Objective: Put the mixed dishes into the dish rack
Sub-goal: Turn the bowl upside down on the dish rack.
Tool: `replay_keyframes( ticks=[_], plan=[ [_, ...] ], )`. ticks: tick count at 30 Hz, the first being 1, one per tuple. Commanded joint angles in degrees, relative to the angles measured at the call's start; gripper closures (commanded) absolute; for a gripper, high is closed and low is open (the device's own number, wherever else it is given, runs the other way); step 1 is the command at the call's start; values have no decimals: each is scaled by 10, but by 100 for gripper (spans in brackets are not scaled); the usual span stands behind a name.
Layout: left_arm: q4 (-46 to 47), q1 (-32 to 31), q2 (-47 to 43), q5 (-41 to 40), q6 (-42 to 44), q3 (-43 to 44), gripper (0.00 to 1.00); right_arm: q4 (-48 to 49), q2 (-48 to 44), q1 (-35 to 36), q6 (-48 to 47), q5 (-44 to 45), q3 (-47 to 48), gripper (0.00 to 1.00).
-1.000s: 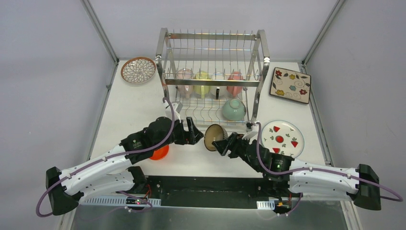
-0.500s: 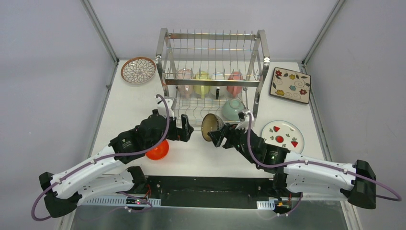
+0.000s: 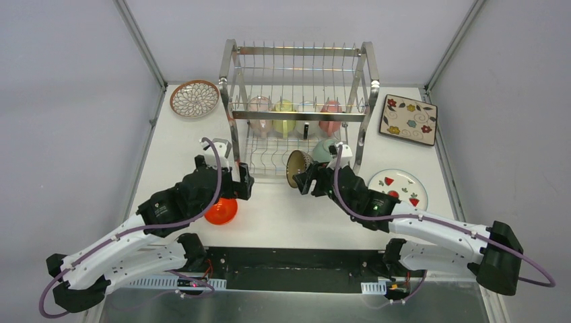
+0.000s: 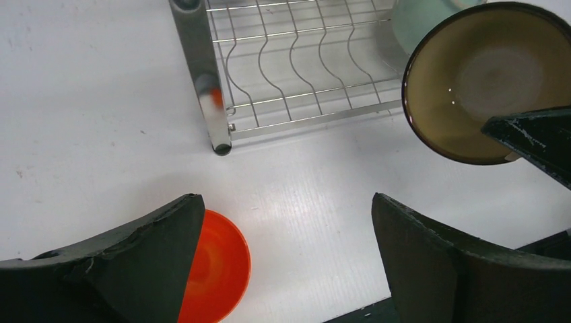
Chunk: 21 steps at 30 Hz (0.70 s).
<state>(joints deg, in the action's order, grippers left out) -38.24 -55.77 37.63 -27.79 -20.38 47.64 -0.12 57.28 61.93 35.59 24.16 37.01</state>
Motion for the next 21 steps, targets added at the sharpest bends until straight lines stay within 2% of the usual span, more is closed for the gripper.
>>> replay_keyframes(
  ticks=[1, 5, 11, 18, 21],
  plan=[
    [-20, 14, -6, -29, -10, 19, 1, 58, 9, -21, -38, -8, 46, 58],
    [-46, 58, -2, 5, -26, 32, 1, 59, 12, -37, -43, -15, 46, 58],
    [-51, 205, -3, 167, -39, 35, 1, 59, 11, -54, -68, -26, 50, 60],
    [-57, 304, 32, 266, -45, 49, 1, 59, 31, -65, -111, -21, 57, 61],
    [-54, 350, 51, 342, -53, 52, 1, 59, 38, -67, -130, -16, 61, 61]
  ],
)
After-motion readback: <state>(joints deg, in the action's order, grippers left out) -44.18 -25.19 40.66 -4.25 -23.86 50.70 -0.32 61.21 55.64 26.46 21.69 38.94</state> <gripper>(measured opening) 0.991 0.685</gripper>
